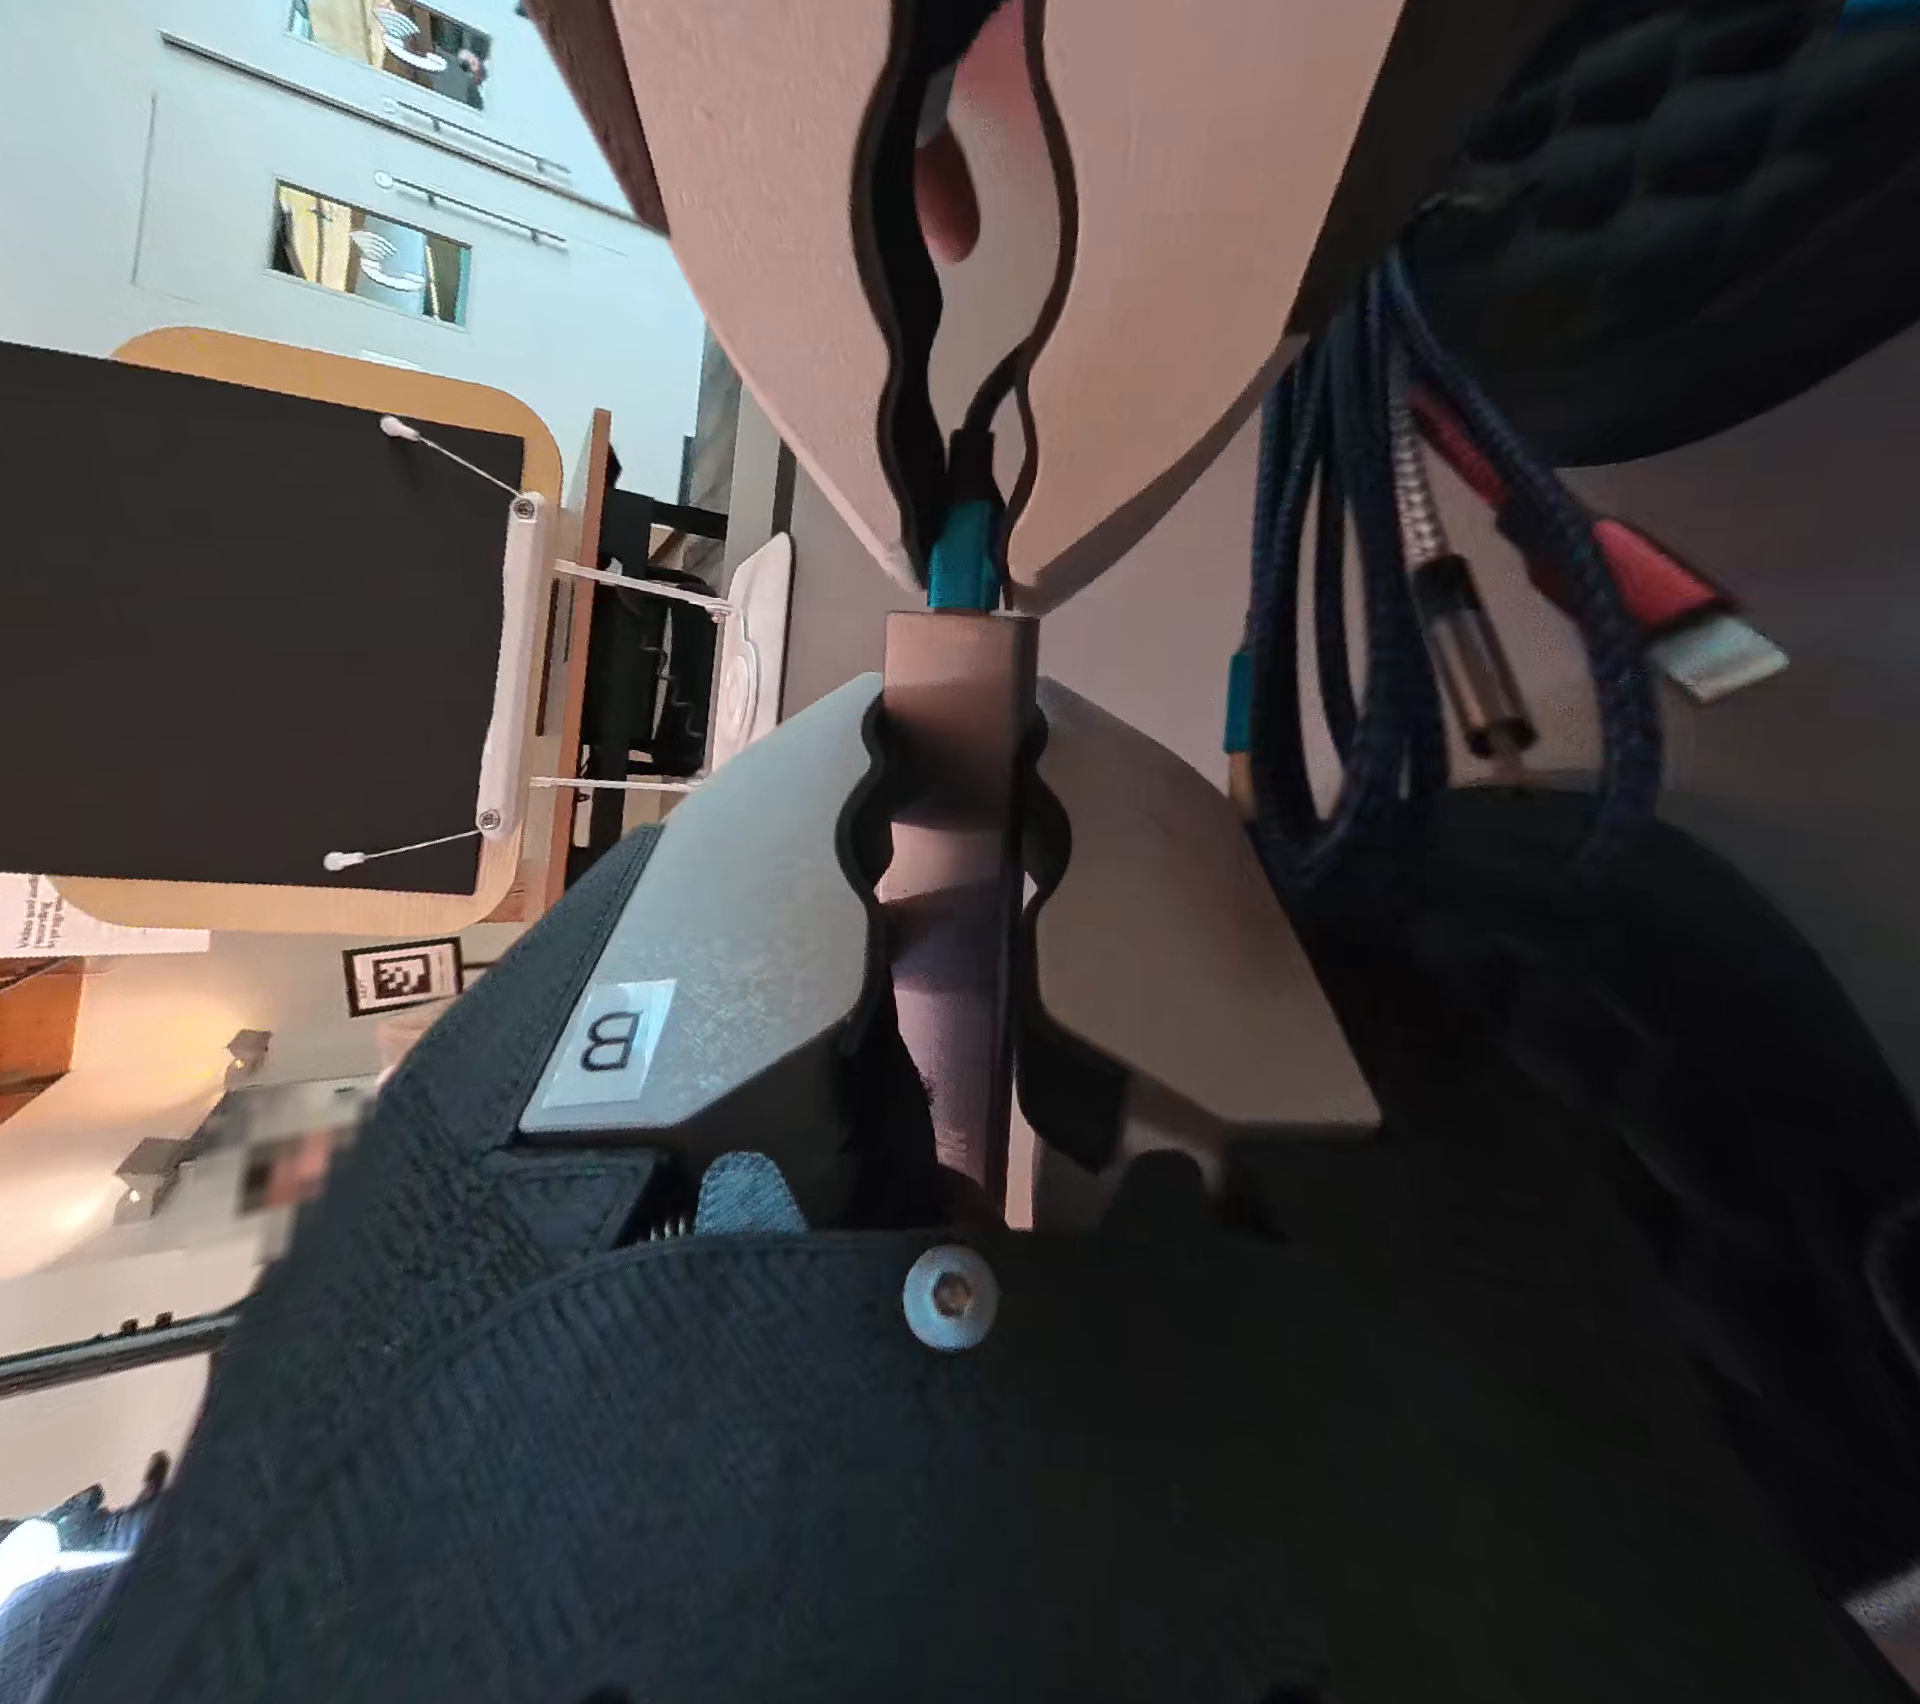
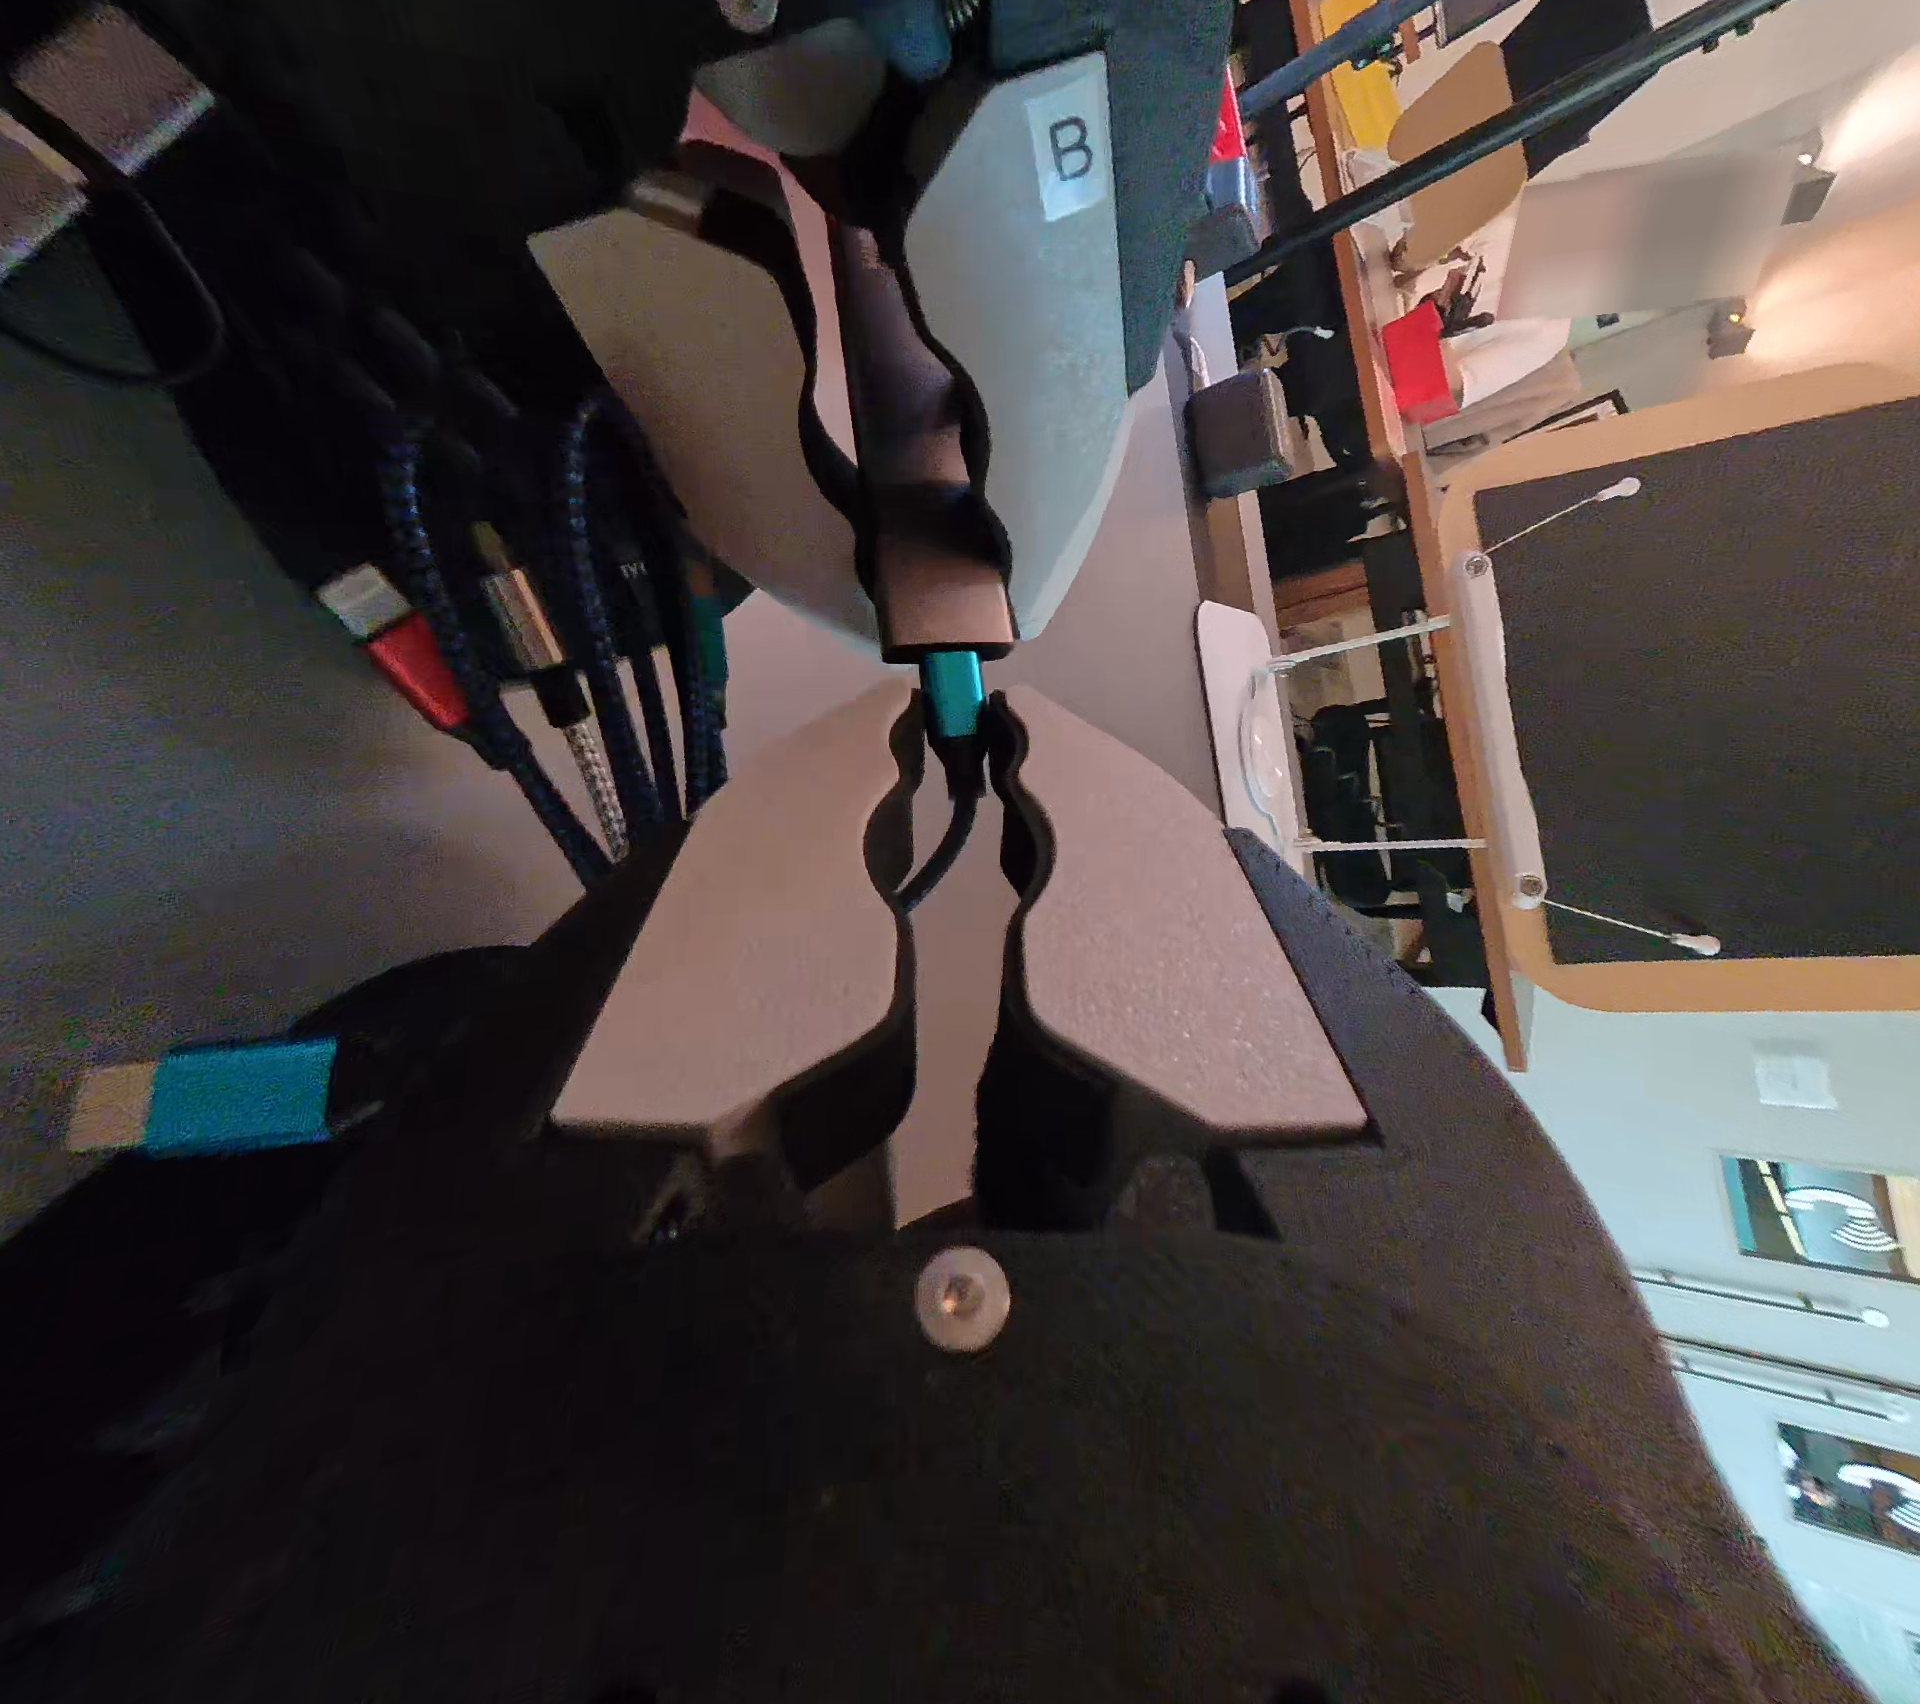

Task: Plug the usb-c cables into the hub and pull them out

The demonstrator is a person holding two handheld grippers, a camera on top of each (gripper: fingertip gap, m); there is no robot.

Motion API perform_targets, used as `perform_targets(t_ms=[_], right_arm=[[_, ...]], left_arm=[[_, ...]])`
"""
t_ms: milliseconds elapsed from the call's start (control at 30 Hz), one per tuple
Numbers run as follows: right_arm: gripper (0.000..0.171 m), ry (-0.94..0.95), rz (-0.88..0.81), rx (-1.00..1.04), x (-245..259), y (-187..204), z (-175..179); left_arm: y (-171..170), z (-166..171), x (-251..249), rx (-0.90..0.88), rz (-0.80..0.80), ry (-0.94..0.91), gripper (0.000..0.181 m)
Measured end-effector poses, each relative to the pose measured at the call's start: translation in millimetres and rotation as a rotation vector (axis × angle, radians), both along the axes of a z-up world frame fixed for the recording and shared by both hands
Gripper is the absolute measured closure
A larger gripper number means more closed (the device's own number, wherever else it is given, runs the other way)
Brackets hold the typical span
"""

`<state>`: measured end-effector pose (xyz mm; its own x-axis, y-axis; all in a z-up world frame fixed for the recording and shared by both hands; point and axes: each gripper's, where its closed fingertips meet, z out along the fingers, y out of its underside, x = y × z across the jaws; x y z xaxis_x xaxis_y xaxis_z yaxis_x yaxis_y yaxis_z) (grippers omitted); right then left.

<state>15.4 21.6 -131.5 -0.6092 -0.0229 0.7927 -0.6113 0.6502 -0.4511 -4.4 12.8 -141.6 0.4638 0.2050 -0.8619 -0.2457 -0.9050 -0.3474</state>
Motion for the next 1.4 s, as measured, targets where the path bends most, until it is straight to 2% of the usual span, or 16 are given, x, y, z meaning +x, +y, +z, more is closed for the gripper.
perform_targets(t_ms=[167, 367, 633, 667, 700, 733, 767, 800, 833, 867, 933, 1000, 1100, 1233, 1400], right_arm=[[0.162, 0.15, 0.015, 0.093, -3, -3, -8], [0.162, 0.219, 0.035, 0.121, -6, -8, -8], [0.162, 0.232, 0.073, 0.138, -7, -14, -31], [0.162, 0.253, 0.011, 0.179, -18, -3, -34], [0.162, 0.329, -0.149, 0.261, -50, 33, -33], [0.162, 0.255, -0.222, 0.213, -68, 66, -32], [0.162, 0.049, -0.22, 0.067, -68, 75, -29], [0.162, -0.057, -0.18, -0.052, -57, 66, -16], [0.162, 0.009, -0.161, -0.083, -52, 55, -1], [0.162, 0.107, -0.148, -0.071, -49, 47, 9], [0.162, 0.142, -0.116, -0.09, -45, 47, 20], [0.162, 0.058, -0.108, -0.199, -45, 56, 32], [0.162, -0.014, -0.085, -0.337, -38, 61, 40], [0.162, -0.063, -0.102, -0.408, -39, 59, 34], [0.162, -0.088, -0.137, -0.486, -36, 62, 39]], left_arm=[[-1, -4, -1, -0.055, -0.02, 0.056, 0.16], [-7, -3, -3, -0.116, -0.024, 0.107, 0.16], [-14, -28, -3, -0.01, -0.067, 0.087, 0.16], [-32, -33, -9, -0.045, 0.028, 0.102, 0.161], [-86, -42, -23, -0.155, 0.214, 0.117, 0.162], [-125, -47, -24, -0.086, 0.286, 0.085, 0.161], [-113, -31, -14, 0.101, 0.239, 0.069, 0.161], [-73, -1, -4, 0.248, 0.141, 0.112, 0.161], [-41, 15, 2, 0.247, 0.075, 0.175, 0.161], [-25, 15, -1, 0.212, 0.063, 0.186, 0.161], [-29, -1, -12, 0.237, 0.077, 0.114, 0.161], [-42, -20, -15, 0.273, 0.138, 0.011, 0.161], [-41, -37, -13, 0.25, 0.168, -0.022, 0.161], [-37, -42, -15, 0.199, 0.193, 0.004, 0.161], [-40, -35, -18, 0.229, 0.219, 0.067, 0.161]])
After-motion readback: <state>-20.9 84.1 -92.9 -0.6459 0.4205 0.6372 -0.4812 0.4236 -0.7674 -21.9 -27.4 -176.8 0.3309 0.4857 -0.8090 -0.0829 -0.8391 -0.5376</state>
